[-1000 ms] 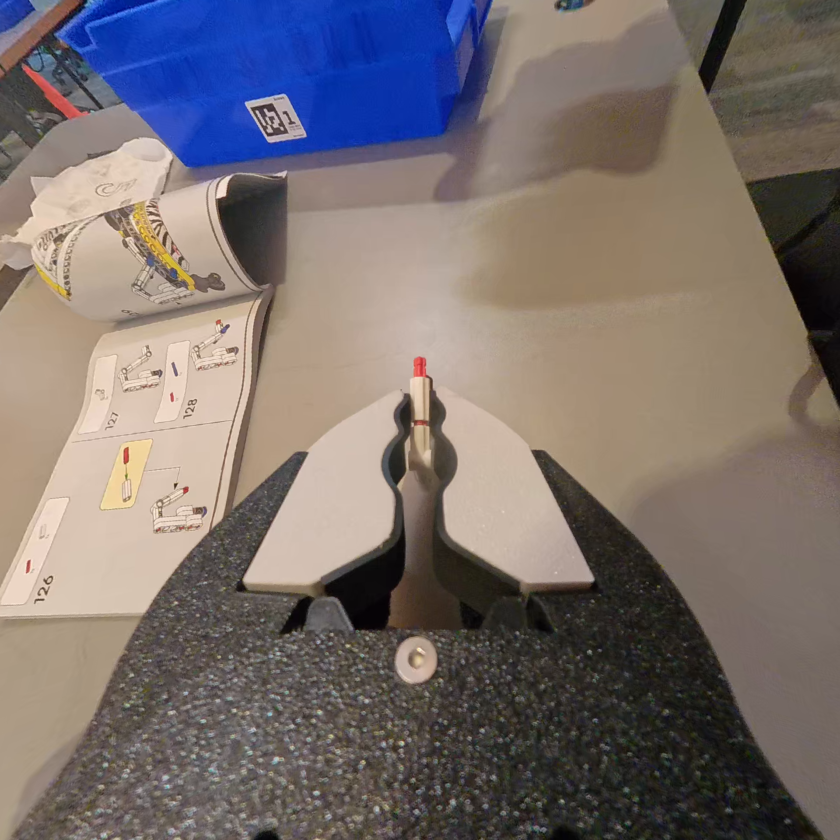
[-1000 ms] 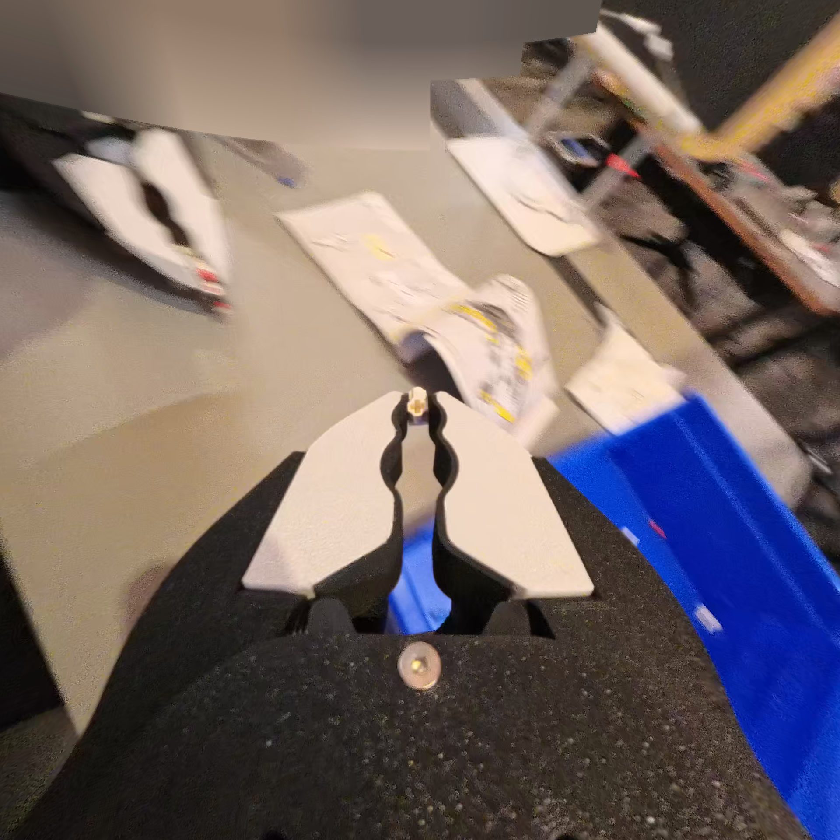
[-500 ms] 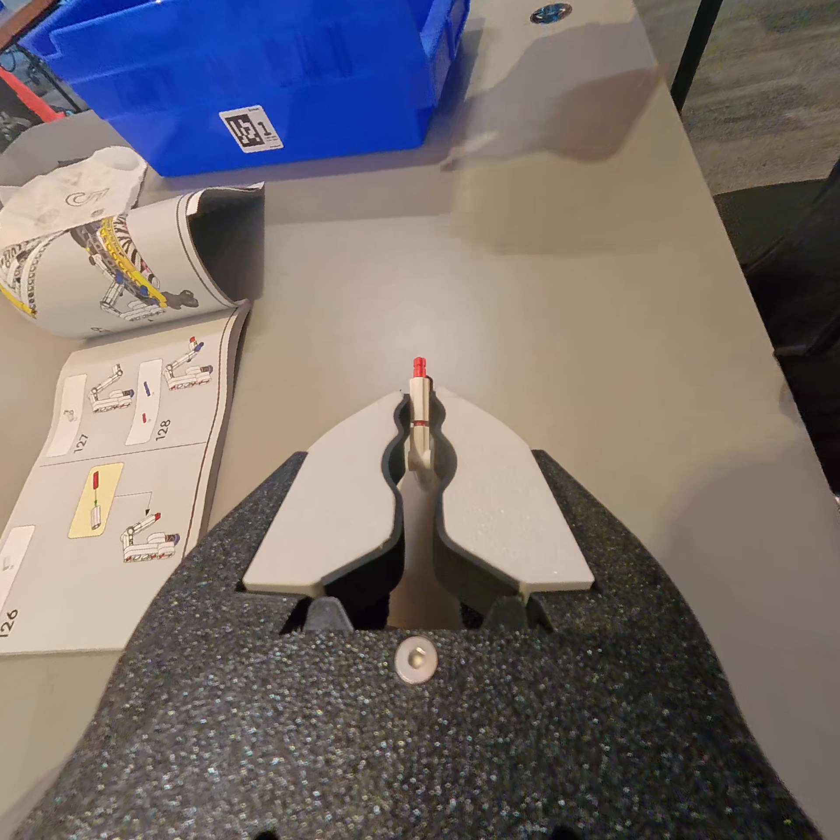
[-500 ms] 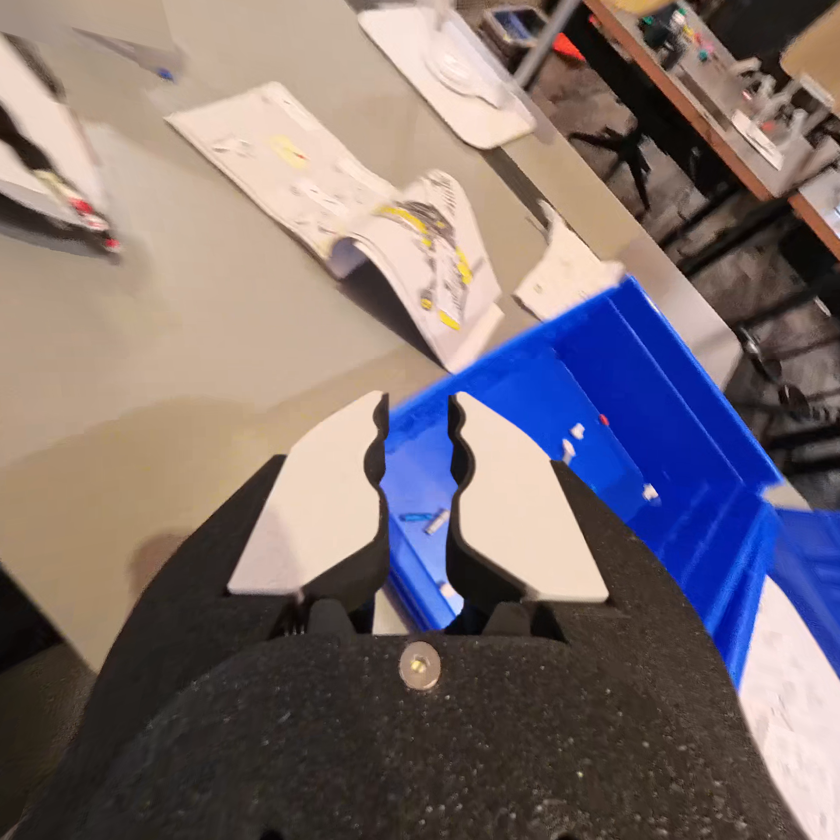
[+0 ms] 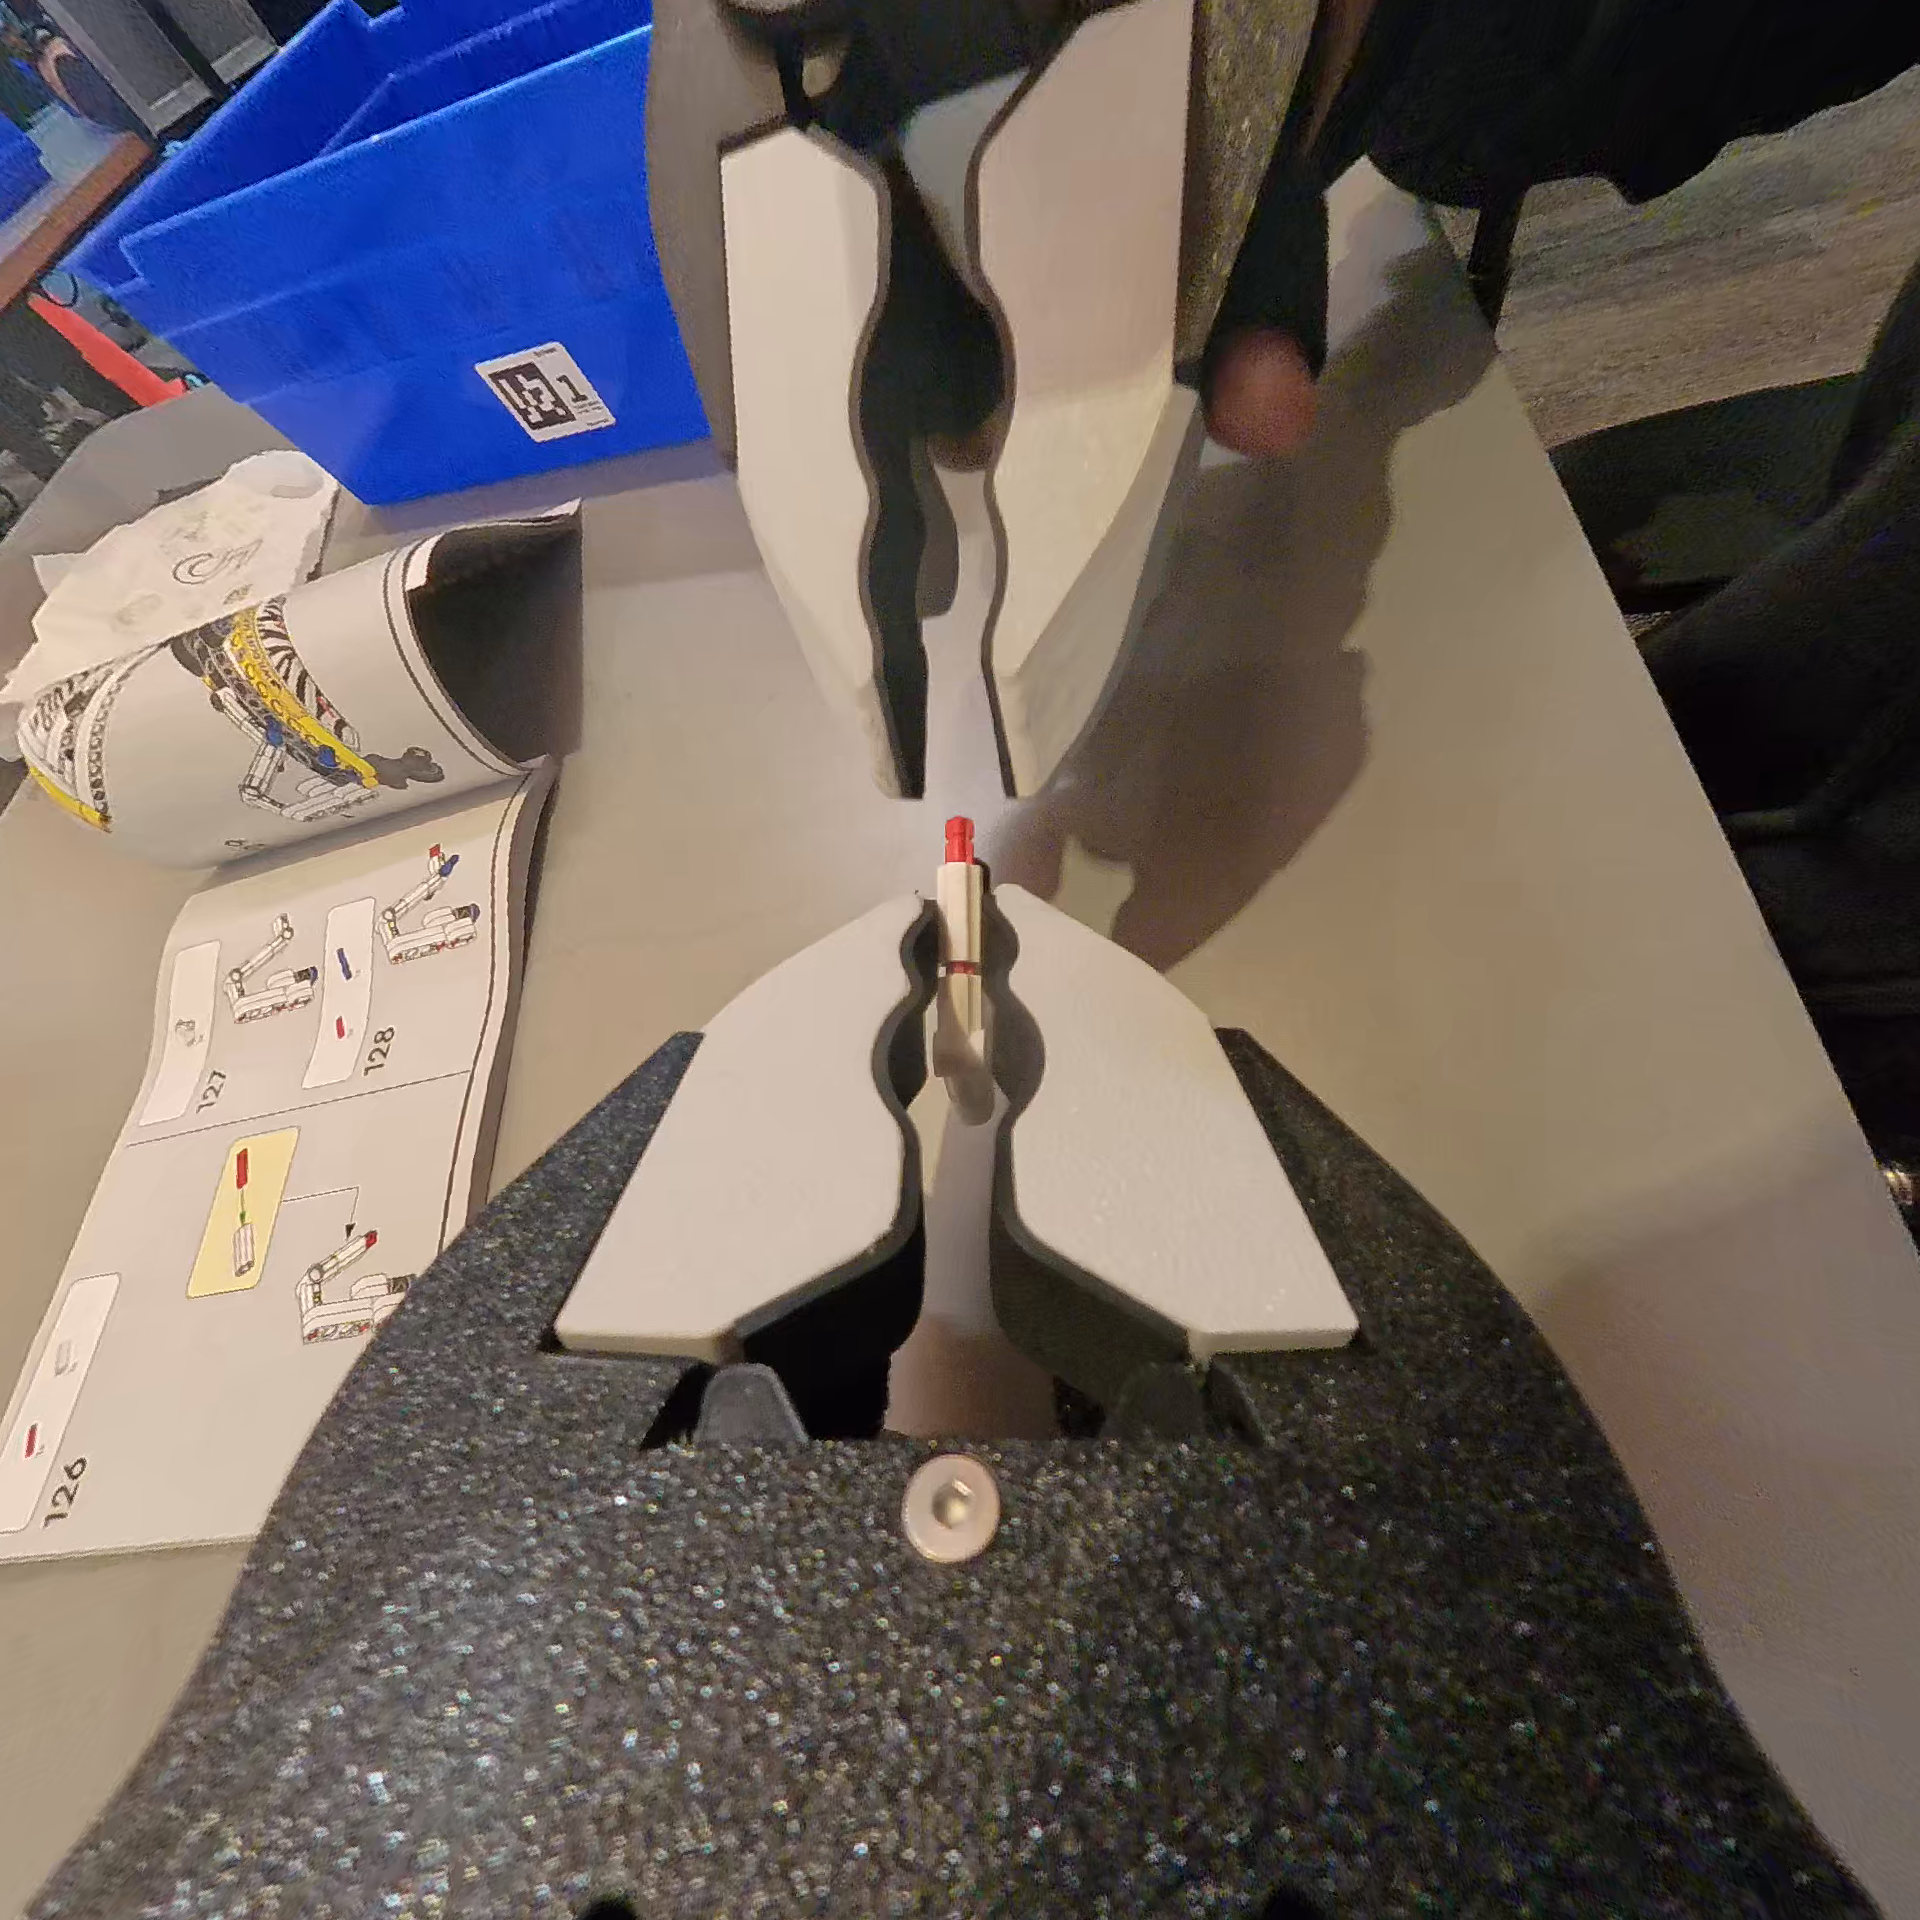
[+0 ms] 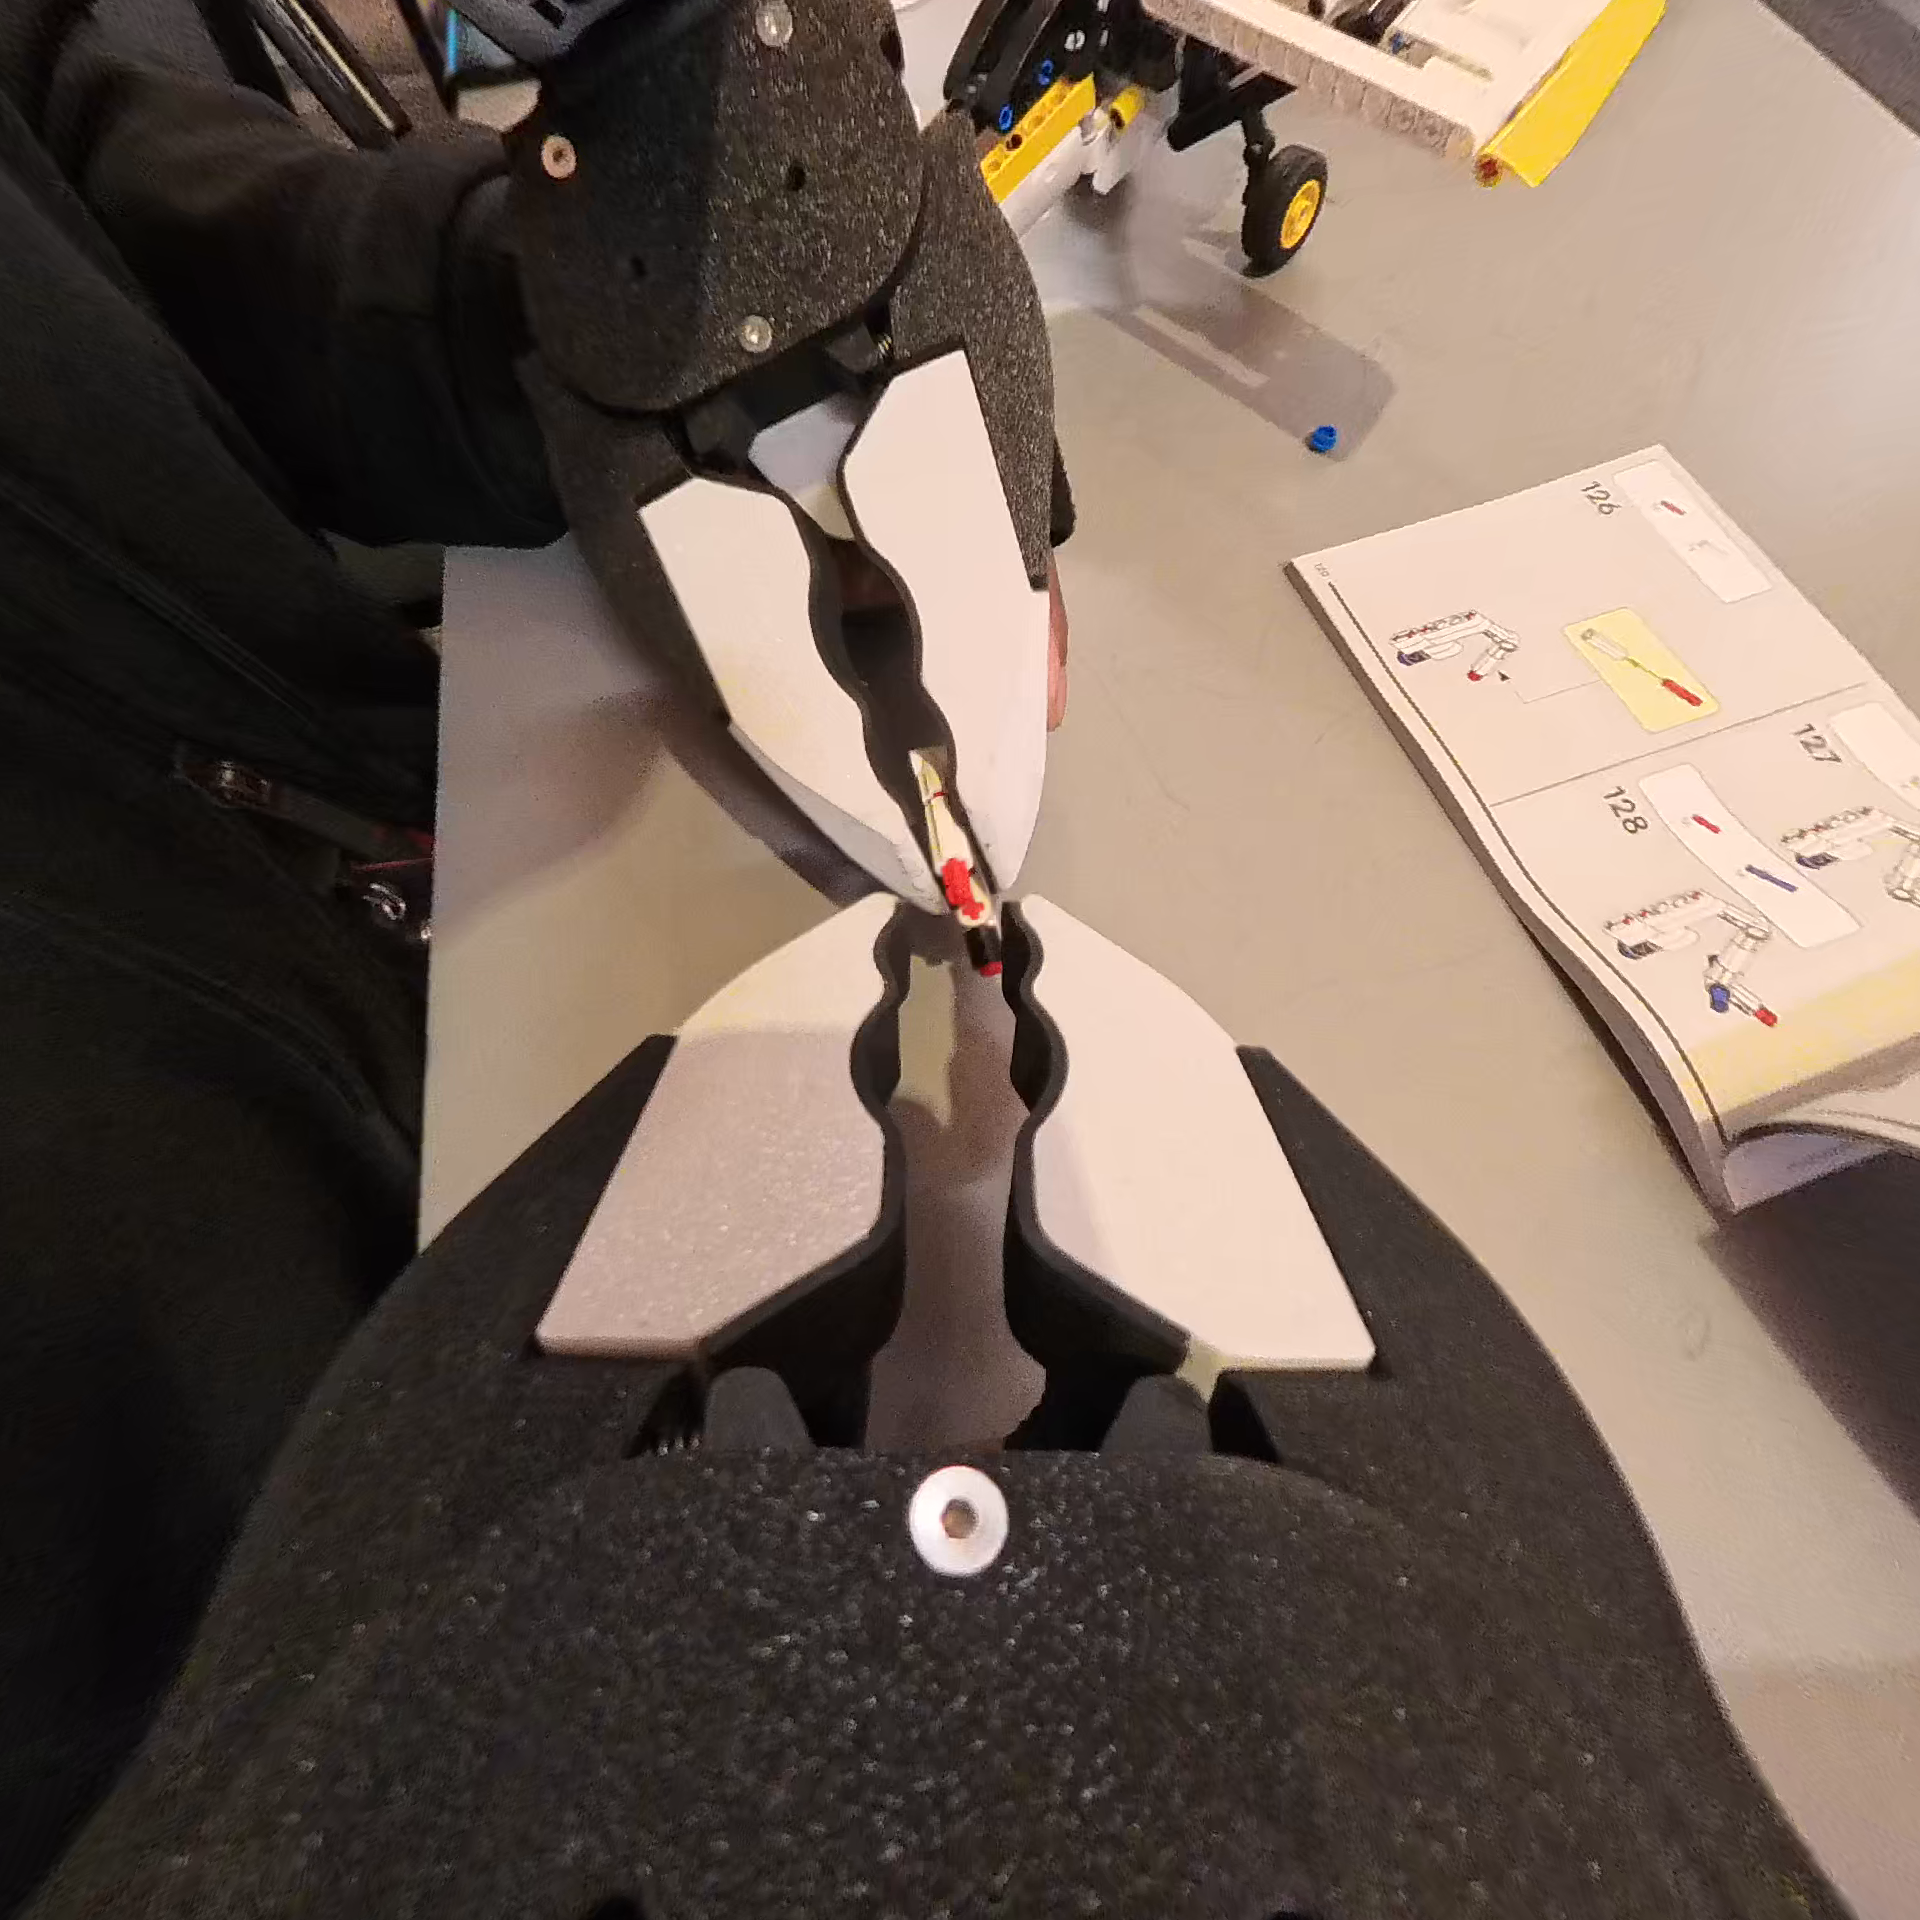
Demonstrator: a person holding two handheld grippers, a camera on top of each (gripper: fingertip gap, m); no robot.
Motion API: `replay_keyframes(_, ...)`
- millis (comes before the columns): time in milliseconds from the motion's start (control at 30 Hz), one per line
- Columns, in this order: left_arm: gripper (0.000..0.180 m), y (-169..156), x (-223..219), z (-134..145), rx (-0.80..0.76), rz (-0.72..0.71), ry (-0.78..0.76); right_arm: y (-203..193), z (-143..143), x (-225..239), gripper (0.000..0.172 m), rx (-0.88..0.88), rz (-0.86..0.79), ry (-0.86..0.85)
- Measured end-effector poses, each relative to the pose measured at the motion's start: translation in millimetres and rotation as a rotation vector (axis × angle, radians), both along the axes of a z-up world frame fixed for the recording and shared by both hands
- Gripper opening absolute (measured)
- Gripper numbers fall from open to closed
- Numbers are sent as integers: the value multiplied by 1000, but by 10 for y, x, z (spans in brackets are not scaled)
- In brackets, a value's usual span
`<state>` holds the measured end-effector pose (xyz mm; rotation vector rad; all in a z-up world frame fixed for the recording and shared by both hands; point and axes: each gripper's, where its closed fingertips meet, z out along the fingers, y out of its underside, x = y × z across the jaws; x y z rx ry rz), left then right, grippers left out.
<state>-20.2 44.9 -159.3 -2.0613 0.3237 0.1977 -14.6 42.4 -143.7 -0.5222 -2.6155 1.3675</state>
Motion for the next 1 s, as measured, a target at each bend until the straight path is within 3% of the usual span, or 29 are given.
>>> replay_keyframes(333,8,-12,5,-7,-5,-11,-17,-117,-62,-24,7,-18,48,-31)
replay_keyframes(600,13,-38,-32,117,81,13,-140,-59,40,-42,6,-180,40,-127)
replay_keyframes(1000,7,-53,-27,67,42,5,-74,-120,79,-34,12,-191,79,-99)
